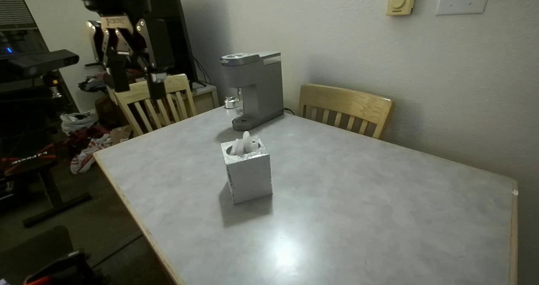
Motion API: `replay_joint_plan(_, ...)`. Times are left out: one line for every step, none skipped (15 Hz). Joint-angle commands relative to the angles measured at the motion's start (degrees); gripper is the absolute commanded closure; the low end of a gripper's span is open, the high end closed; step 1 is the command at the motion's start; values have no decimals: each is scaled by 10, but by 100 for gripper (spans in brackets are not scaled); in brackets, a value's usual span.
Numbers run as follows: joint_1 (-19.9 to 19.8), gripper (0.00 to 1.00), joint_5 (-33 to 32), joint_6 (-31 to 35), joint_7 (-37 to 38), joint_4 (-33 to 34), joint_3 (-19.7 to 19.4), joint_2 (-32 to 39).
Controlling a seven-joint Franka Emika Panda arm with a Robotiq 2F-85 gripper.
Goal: Take a tissue out of the tissue box and put it on the table
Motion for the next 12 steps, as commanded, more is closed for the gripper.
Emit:
replay_joint_plan(2, 0, 0, 66, -27, -12, 4, 21)
replay_joint_plan(2, 0, -1, 80, -31, -14, 4, 25)
replay_joint_plan(2, 0, -1, 93, -36, -16, 5, 31)
replay_joint_plan(1, 0, -3, 104, -37, -18, 6, 37)
replay_joint_plan(0, 0, -4, 110, -38, -17, 7, 43)
replay_joint_plan(-2, 0, -7, 108, -34, -16, 9, 46)
replay_joint_plan(-3, 0, 1, 91, -27, -12, 10, 34)
replay_joint_plan(-3, 0, 0, 93, -27, -12, 10, 38)
replay_joint_plan(-3, 0, 0, 94, -27, -12, 11, 40)
replay_joint_plan(-3, 0, 0, 94, -27, -12, 11, 41)
replay_joint_plan(-3, 0, 0, 94, -27, -12, 11, 41)
replay_joint_plan(-5, 0, -4, 111, -27, -19, 9, 40)
